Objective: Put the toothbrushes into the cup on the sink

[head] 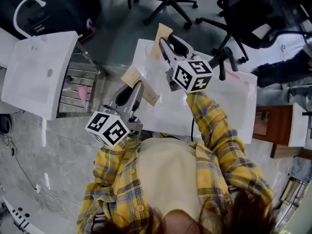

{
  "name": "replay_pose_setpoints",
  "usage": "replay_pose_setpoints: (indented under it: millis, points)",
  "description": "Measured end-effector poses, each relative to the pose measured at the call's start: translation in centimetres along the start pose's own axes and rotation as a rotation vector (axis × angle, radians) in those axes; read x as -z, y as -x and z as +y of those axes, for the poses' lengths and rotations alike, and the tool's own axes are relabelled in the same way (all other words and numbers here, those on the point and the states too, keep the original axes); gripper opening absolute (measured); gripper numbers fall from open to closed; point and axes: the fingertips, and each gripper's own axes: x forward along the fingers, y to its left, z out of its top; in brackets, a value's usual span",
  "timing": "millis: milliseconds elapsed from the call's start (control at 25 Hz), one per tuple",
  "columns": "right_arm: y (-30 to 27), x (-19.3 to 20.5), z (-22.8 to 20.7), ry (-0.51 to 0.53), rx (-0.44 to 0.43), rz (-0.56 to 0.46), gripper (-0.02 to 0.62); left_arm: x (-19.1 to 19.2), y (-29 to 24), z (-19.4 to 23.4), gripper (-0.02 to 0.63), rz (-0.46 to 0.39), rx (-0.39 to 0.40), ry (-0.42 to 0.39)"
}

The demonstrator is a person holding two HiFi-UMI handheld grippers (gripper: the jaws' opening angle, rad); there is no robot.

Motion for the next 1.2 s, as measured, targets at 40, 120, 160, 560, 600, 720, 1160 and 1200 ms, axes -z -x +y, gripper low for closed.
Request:
replay_pose_setpoints:
  millis: [40,120,160,560,600,720,1160,1200]
  points:
    - [0.1,0.0,0.0,-0.002,-0.002,0.004,0.113,-0.1,-0.1,-0.1,0.032,0.000,0.004,-0.003]
    - [0.4,-0.1,-0.1,-0.010,0.002,0.009,0.136,-0.2,-0.2,-0.3,0.031,0.000,0.009,-0.007]
    - [0.7,-0.1,-0.1,-0.014,0.006,0.011,0.140,-0.2,-0.3,-0.3,0.031,0.000,0.011,-0.010]
    - [3.8,0.6,0.6,-0.041,0.007,0.069,0.138,-1.4,-1.0,-0.2,0.031,-0.014,0.015,-0.029]
    - [4.2,0.9,0.8,-0.051,0.002,0.080,0.131,-1.7,-1.2,-0.3,0.032,-0.015,0.017,-0.033]
    - [5.3,1.7,1.1,-0.067,0.000,0.105,0.098,-2.2,-1.8,-0.6,0.032,-0.017,0.028,-0.048]
    - [9.5,3.9,1.6,-0.138,0.020,0.146,0.028,-3.1,-3.7,-1.6,0.032,-0.014,0.059,-0.078]
    - [9.8,4.1,1.7,-0.145,0.023,0.152,0.025,-3.2,-3.8,-1.7,0.032,-0.016,0.061,-0.080]
